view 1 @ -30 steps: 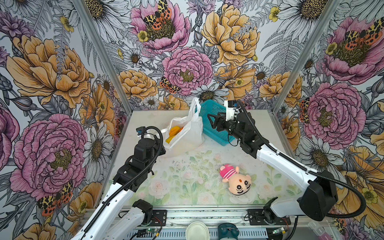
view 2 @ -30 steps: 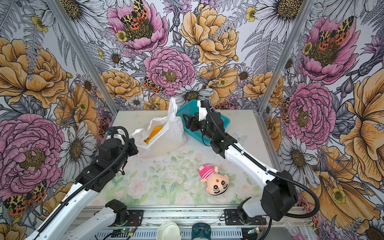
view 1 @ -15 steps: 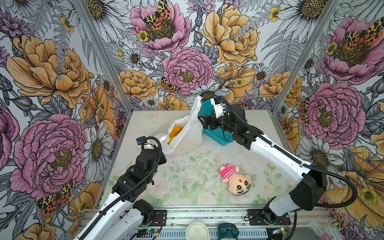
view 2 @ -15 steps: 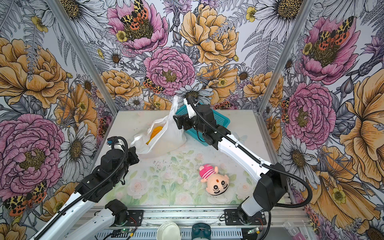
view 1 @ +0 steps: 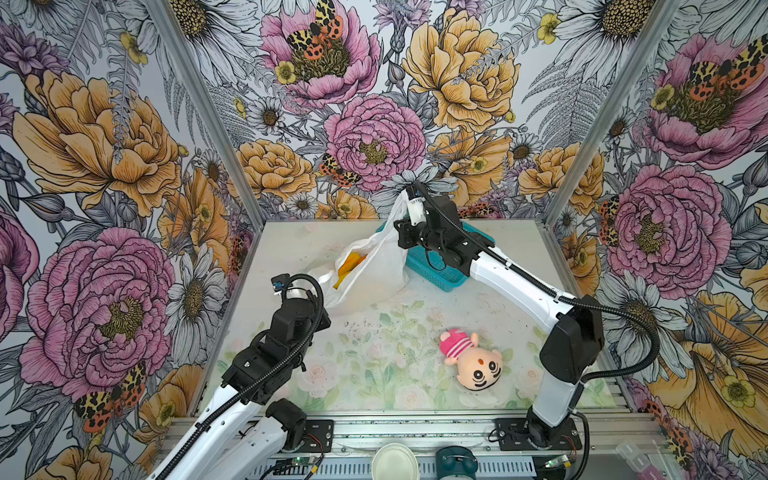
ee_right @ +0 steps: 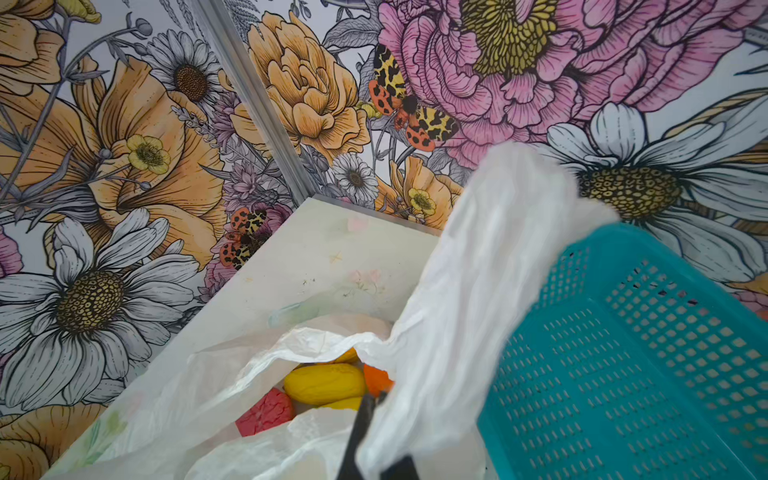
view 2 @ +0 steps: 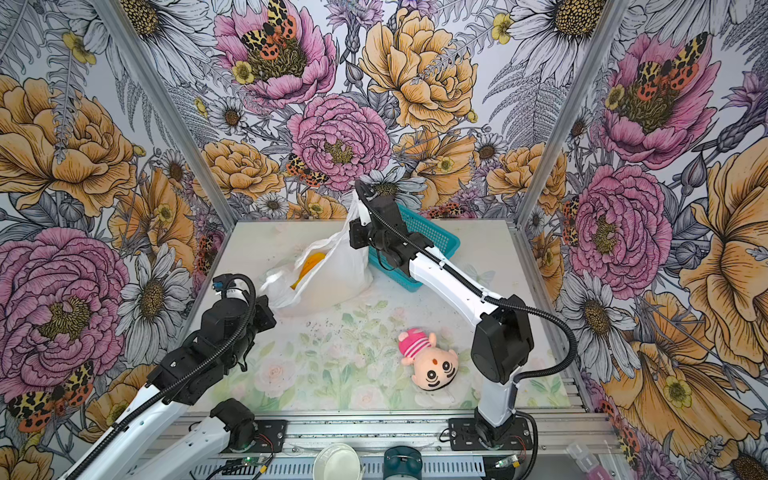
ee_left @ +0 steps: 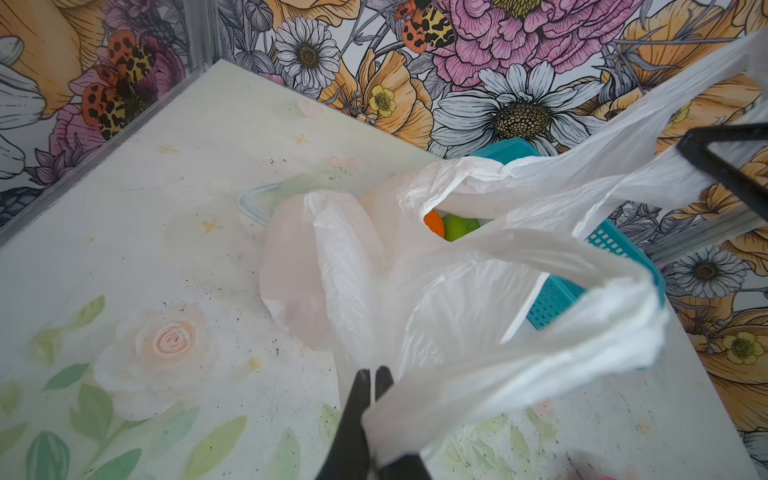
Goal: Untie the knot of the plastic bag and take out the fruit
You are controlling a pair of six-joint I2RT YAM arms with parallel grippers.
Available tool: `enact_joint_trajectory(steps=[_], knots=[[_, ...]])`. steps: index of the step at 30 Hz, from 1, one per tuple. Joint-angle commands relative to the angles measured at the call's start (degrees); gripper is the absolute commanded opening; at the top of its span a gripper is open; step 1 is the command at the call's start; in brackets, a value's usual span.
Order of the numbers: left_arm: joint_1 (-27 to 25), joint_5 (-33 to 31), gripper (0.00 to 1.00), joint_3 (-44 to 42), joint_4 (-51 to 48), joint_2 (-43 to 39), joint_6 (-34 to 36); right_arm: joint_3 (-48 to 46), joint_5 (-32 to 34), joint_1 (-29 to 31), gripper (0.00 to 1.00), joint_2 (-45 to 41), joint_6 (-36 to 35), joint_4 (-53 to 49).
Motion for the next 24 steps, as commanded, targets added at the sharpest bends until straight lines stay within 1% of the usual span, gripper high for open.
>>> enact_joint_trajectory(steps=[1,2,3,4,6,9,11,13,16,18,20,21,23,24], knots=[[-0.2,-3.6,0.25,5.3,-3.5,-1.5,1.3,-4.8,2.4,0.9,0.0,-4.8,0.8,1.4],[-0.2,-4.0,0.31,6.5,-3.9,-1.5,1.6,-6.5,2.2,1.1,0.0,-6.1,0.8,2.6],[-0.1,-4.3,0.43,8.4,-4.6,-1.3,1.9,-8.5,1.9,1.4,0.0,-7.6,1.0,3.9],[0.0,-4.2,0.51,11.0,-5.7,-0.7,2.6,-10.5,0.9,1.6,0.0,-9.1,1.0,5.4],[0.6,-4.3,0.62,18.2,-9.5,1.1,3.2,-14.1,-1.2,2.3,0.0,-11.5,1.0,7.5],[0.9,-4.3,0.74,29.8,-12.6,4.0,5.5,-17.8,-3.9,3.0,0.0,-14.2,1.2,9.9],[1.1,-6.0,0.8,37.5,-13.7,6.7,7.6,-20.3,-5.9,3.1,0.0,-15.9,2.0,12.1],[1.3,-6.7,0.86,45.1,-14.4,10.7,11.1,-22.5,-8.2,3.2,0.0,-17.0,3.0,15.0],[1.5,-6.6,0.91,55.7,-14.5,19.7,17.6,-24.7,-11.2,3.3,0.0,-17.5,4.9,18.3],[1.8,-5.0,0.96,62.5,-14.5,26.9,22.6,-24.7,-11.9,3.5,0.0,-17.3,5.2,18.6],[2.4,-2.5,0.99,68.9,-15.6,33.5,29.4,-24.6,-11.8,3.5,0.0,-17.2,5.3,18.3],[2.6,-2.4,0.99,72.8,-17.3,37.5,32.4,-24.6,-11.6,3.5,0.0,-17.2,5.3,18.2],[3.4,-5.6,0.99,78.2,-19.5,43.7,35.7,-25.3,-11.1,3.5,0.0,-17.7,5.3,18.3],[4.5,-6.5,0.99,78.9,-19.4,46.0,36.4,-25.7,-11.1,3.5,0.0,-18.0,5.4,18.6]])
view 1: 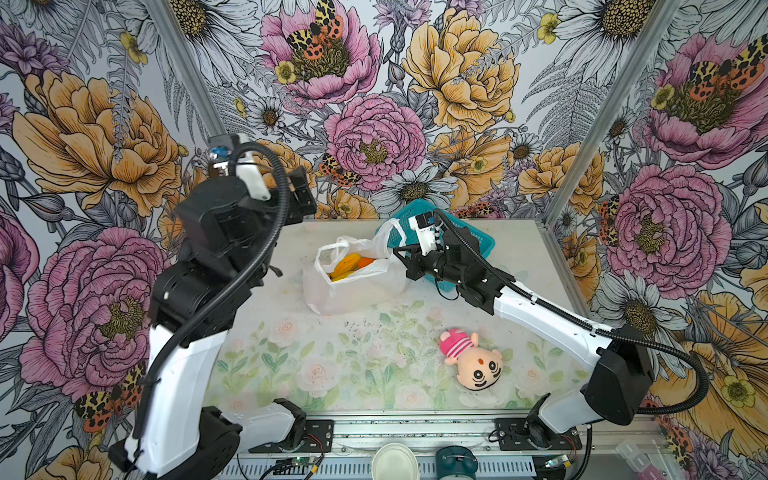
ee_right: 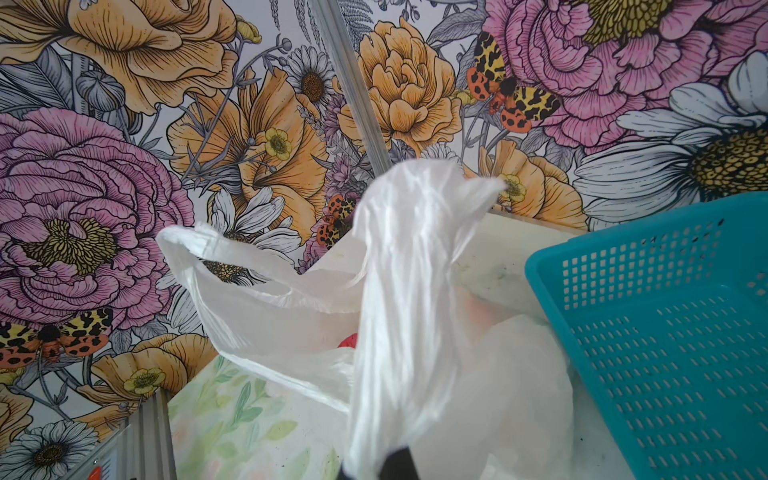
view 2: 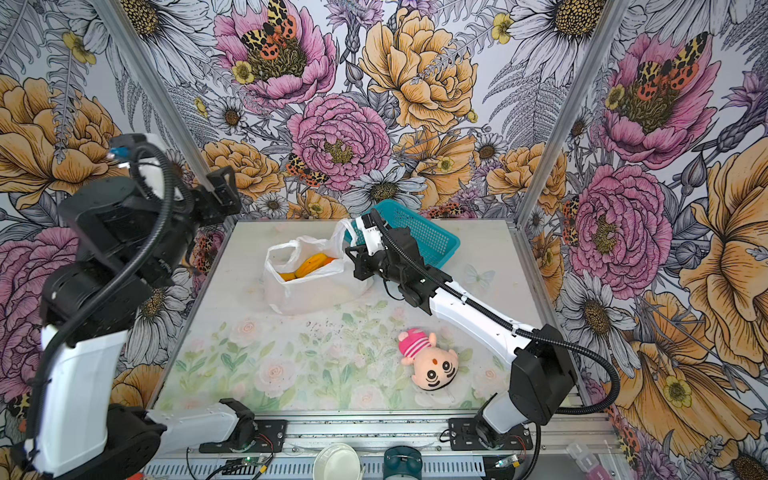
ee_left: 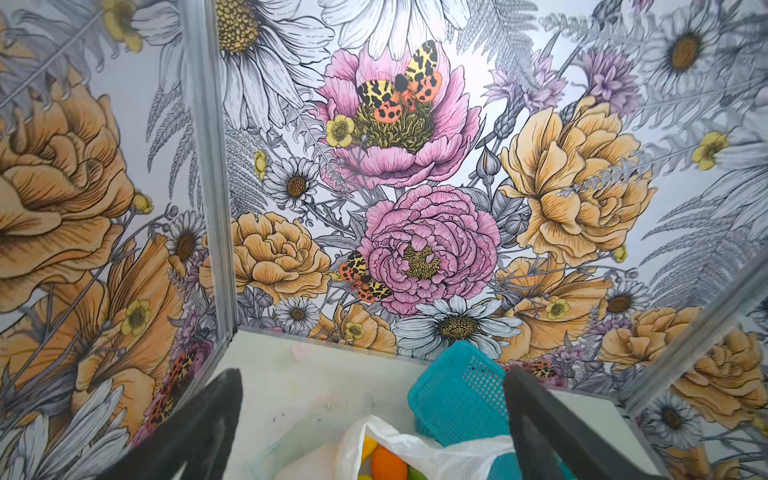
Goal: Untie the knot of the plastic bag and take out the fruit
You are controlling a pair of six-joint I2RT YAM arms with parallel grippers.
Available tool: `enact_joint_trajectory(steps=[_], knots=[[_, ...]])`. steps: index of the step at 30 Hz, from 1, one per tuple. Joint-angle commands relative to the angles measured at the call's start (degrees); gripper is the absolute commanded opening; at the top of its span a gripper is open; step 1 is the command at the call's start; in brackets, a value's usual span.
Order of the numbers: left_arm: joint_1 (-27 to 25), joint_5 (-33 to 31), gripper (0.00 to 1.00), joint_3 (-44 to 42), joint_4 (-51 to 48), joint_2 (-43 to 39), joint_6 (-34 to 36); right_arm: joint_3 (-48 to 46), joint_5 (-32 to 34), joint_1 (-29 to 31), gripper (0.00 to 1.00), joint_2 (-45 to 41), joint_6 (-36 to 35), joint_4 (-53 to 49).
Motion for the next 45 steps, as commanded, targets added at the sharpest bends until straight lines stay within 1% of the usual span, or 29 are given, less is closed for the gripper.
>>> enact_joint_trajectory(steps=[1,3,5,6,8,10,12,13,15,18,20,23,26,29,32,36,37,41,44,45], knots=[[3.4,-0.6,0.99,2.3,-6.0,8.3,9.1,-1.4,-1.1,0.5,0.0,-2.0,1.0,2.3],[8.3,4.4,0.99,2.0,-5.9,12.3,7.1,-2.0,-1.5,0.6,0.0,-2.9,0.7,2.3],[11.3,7.7,0.99,2.1,-6.0,16.4,6.2,-2.7,-0.9,0.8,0.0,-4.1,0.2,2.3],[11.9,8.2,0.98,1.9,-5.9,18.5,6.4,-3.2,-0.5,0.8,0.0,-4.7,0.0,2.2],[11.5,9.1,0.98,1.0,-6.0,21.9,7.9,-3.9,0.4,0.8,0.0,-5.6,-0.4,2.1],[10.8,12.3,0.99,-1.4,-6.0,24.6,9.7,-4.2,0.8,0.8,0.0,-6.1,-0.9,2.1],[10.6,15.4,0.99,-4.2,-6.1,26.6,9.9,-3.8,0.6,0.8,0.0,-6.0,-1.6,1.7],[10.8,17.3,0.99,-5.4,-6.0,27.0,9.3,-3.6,0.7,0.8,0.0,-5.9,-1.9,1.4],[11.6,23.5,0.99,-7.1,-6.0,27.2,8.9,-3.5,1.3,0.8,0.0,-5.9,-2.5,1.1],[11.7,26.4,0.99,-9.7,-6.1,26.9,10.0,-3.4,1.7,0.7,0.0,-5.7,-2.7,1.0],[11.4,26.5,0.99,-11.7,-6.1,26.5,11.1,-3.3,1.5,0.6,0.0,-5.5,-2.7,1.1],[10.5,24.3,0.99,-14.6,-6.1,26.2,13.3,-3.4,1.7,0.5,0.0,-5.4,-2.4,1.1],[9.6,24.1,0.99,-15.4,-6.2,25.6,14.8,-3.3,1.6,0.0,0.0,-5.3,-1.6,0.8],[10.0,23.9,0.99,-16.5,-6.0,24.8,16.0,-3.6,1.5,-0.9,0.0,-5.3,-0.4,0.7],[10.3,21.6,0.99,-17.7,-5.6,25.4,16.9,-3.7,0.4,-1.8,0.0,-5.2,0.7,0.7],[10.3,14.4,0.99,-17.4,-5.7,28.0,17.5,-3.7,-0.7,-2.0,0.0,-5.1,1.3,1.0],[10.6,13.3,0.99,-17.2,-5.7,30.2,17.5,-3.8,-0.6,-2.0,0.0,-5.1,1.3,1.1],[11.9,12.2,0.99,-16.6,-5.7,32.0,16.9,-3.8,-1.1,-2.1,0.0,-4.8,1.6,1.5],[12.7,13.9,0.99,-15.5,-5.8,33.1,16.0,-3.8,-2.1,-2.1,0.0,-4.4,1.8,2.1],[12.7,14.6,0.96,-15.2,-5.9,33.5,15.9,-3.8,-2.2,-2.2,0.0,-4.3,1.8,2.1]])
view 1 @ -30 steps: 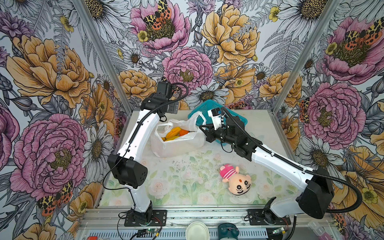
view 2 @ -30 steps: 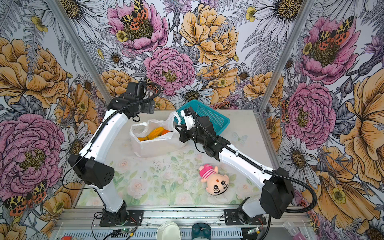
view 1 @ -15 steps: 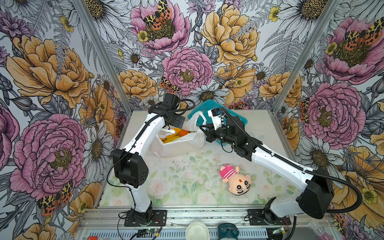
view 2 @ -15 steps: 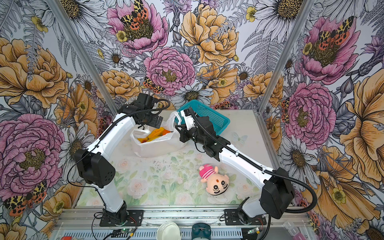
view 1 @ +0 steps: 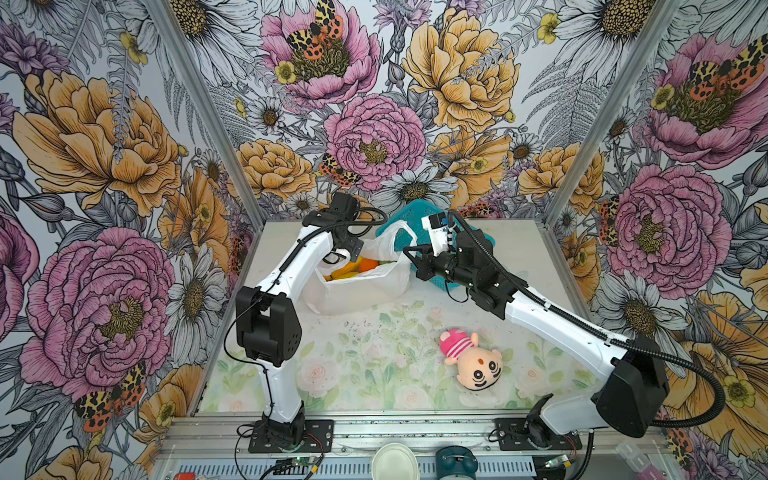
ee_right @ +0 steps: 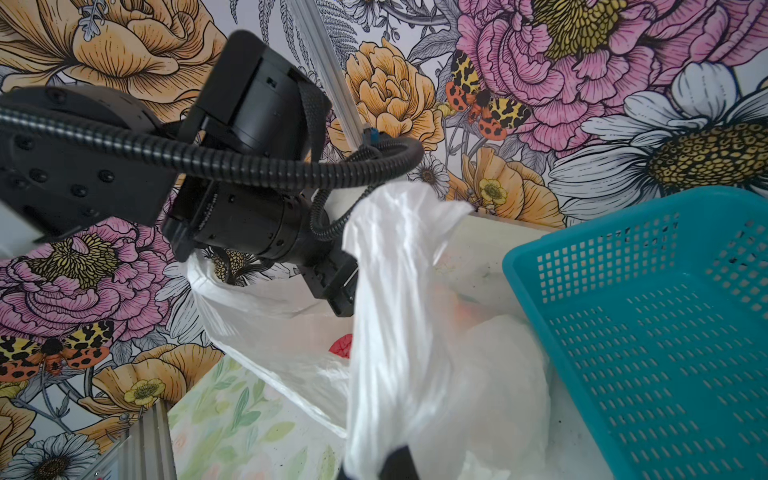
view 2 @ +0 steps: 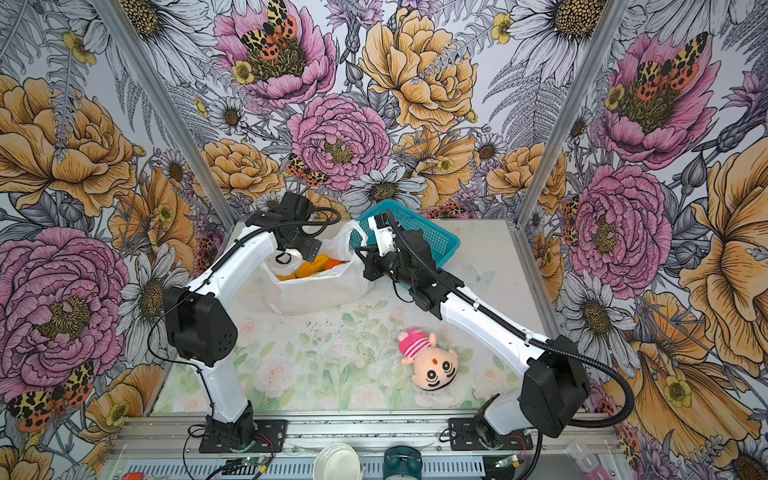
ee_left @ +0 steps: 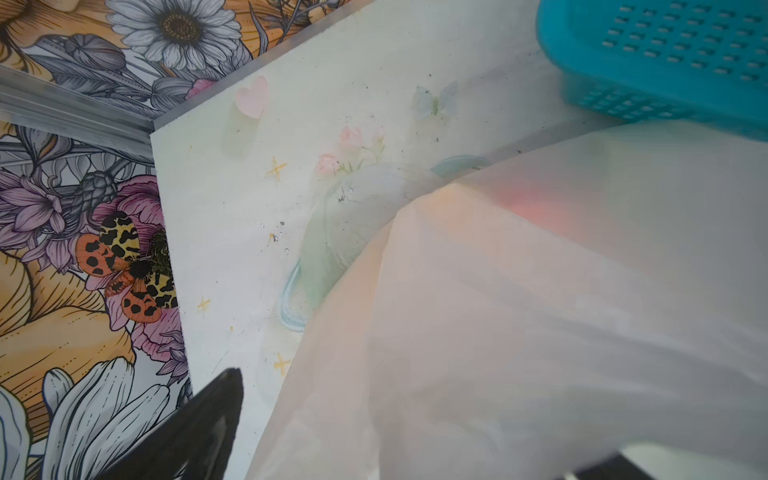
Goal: Untie the knot of the plastic bag and take out the fruit
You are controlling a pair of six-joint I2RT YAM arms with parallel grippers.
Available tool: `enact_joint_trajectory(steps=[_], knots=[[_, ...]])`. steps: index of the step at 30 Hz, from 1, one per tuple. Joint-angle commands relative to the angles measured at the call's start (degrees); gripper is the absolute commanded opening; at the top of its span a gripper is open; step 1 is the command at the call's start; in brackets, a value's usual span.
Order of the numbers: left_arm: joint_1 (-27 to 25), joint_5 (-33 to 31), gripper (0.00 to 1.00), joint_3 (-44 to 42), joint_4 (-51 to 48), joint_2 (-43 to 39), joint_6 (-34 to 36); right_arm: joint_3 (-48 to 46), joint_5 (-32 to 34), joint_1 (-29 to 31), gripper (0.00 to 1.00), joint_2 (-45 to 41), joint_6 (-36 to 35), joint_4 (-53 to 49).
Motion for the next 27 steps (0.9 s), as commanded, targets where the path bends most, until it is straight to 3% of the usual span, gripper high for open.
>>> enact_joint_trajectory(steps=[1,3,5,7,9,11,17,21,27], knots=[[0.8,0.5,0.9,2.3,0.2,0.8,-0.6,0.0,-1.7,-0.2,0.0,0.2,0.7,1.7],[0.9,1.6,0.71,3.9,-0.8,1.7,-1.2,-0.2,-1.4,-0.3,0.0,0.1,0.9,1.7],[0.8,1.4,0.4,5.0,-1.4,1.9,-1.9,-0.8,-1.3,-0.3,0.03,-0.1,1.1,2.3],[0.8,0.7,0.19,5.0,-1.3,1.7,-2.3,-1.4,-1.3,-0.4,0.09,0.1,1.2,3.2],[0.6,-0.7,0.06,5.3,-1.4,1.6,-2.9,-1.3,-1.4,-0.5,0.17,0.5,0.8,3.3],[0.8,-0.8,0.01,6.1,-1.5,1.6,-3.5,-1.3,-1.0,-0.6,0.28,1.0,-0.4,3.3],[2.5,-3.1,0.0,7.9,-2.5,0.0,-6.0,-2.0,5.0,-0.6,0.68,0.5,-7.0,2.8],[3.3,-8.1,0.0,11.1,-2.8,0.9,-5.9,-3.6,7.7,-0.9,0.82,-2.1,-8.6,2.6],[5.5,-8.6,0.0,25.1,-7.6,4.3,-6.5,-6.9,7.4,-1.2,0.88,-5.2,-8.5,5.3]])
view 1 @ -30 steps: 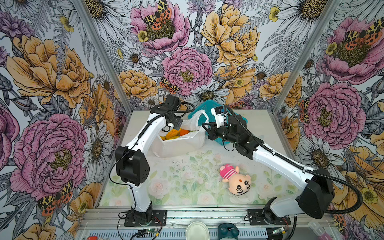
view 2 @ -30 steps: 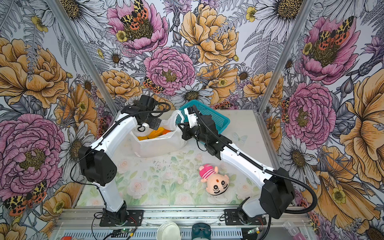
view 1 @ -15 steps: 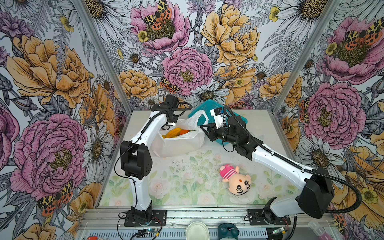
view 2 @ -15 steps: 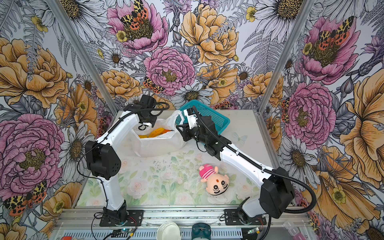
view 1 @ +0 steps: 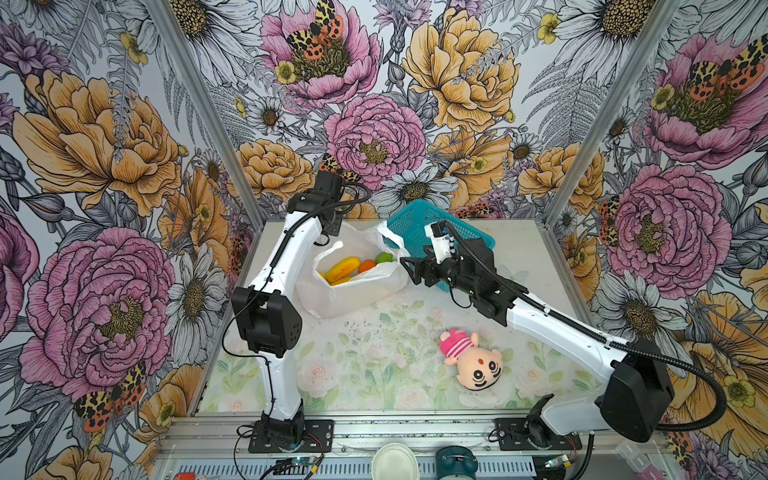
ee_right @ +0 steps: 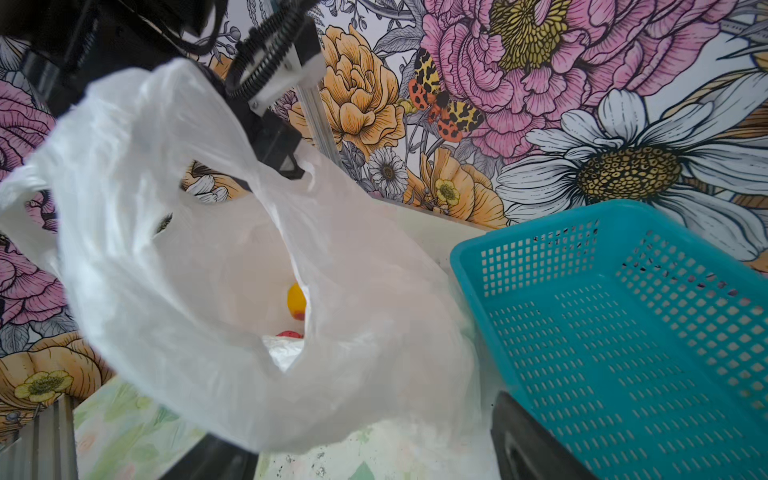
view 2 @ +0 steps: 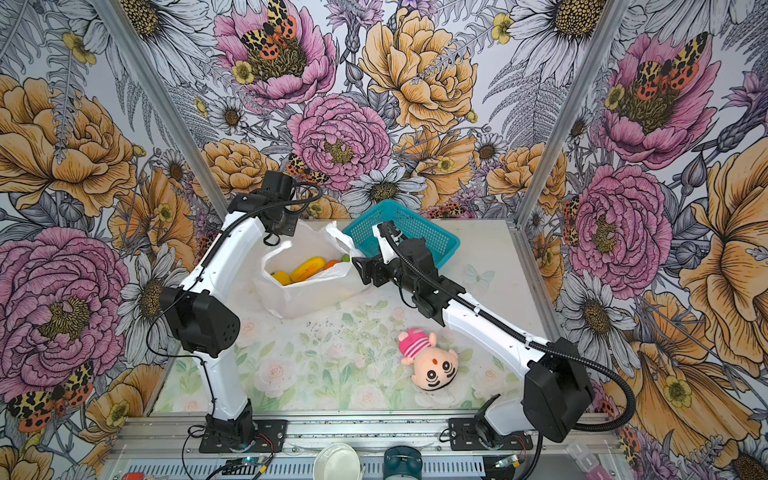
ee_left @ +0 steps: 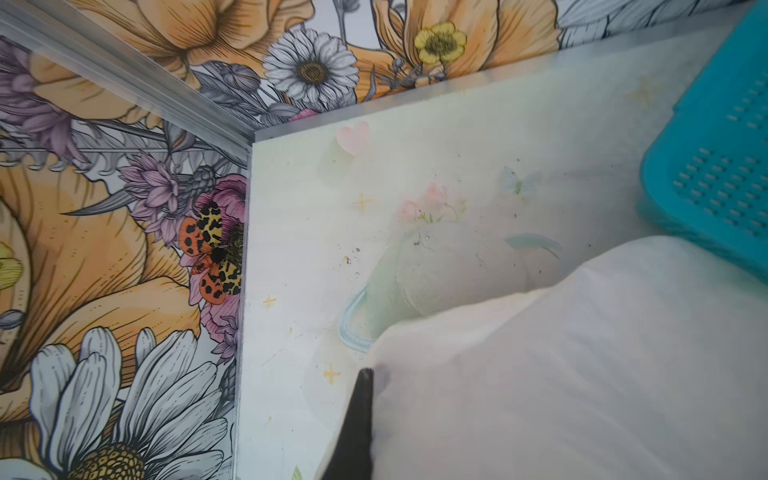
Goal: Untie the knot of the plastic bag and take out the fruit
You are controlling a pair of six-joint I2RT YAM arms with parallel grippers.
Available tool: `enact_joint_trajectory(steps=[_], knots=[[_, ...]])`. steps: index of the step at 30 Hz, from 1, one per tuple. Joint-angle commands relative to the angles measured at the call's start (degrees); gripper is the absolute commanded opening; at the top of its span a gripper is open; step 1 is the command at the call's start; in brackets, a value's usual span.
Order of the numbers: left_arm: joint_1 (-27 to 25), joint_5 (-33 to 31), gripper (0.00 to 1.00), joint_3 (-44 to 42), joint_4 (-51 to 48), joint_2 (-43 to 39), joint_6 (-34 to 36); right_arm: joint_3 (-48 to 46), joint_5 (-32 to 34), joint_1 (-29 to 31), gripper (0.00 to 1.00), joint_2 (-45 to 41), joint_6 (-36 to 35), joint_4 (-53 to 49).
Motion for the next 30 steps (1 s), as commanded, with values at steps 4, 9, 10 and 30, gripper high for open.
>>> enact_joint_trajectory(steps=[4,9,10,30], knots=[[0.2,-5.1,0.0,10.1,-2.5,1.3,-0.3,-0.6,0.1,-0.3,0.88,-3.3,-0.6,2.6],[-1.2,-9.9,0.0,14.9,-2.5,3.0,1.5,-2.4,-0.8,-0.3,0.88,-4.1,-0.8,4.4],[-1.3,-10.6,0.0,15.7,-2.6,3.4,1.6,-3.0,-0.8,-0.3,0.88,-4.2,-1.2,5.0],[-0.1,-16.7,0.0,29.5,-2.5,6.4,1.8,-7.9,-3.5,-0.4,0.96,-2.5,-7.2,12.3]])
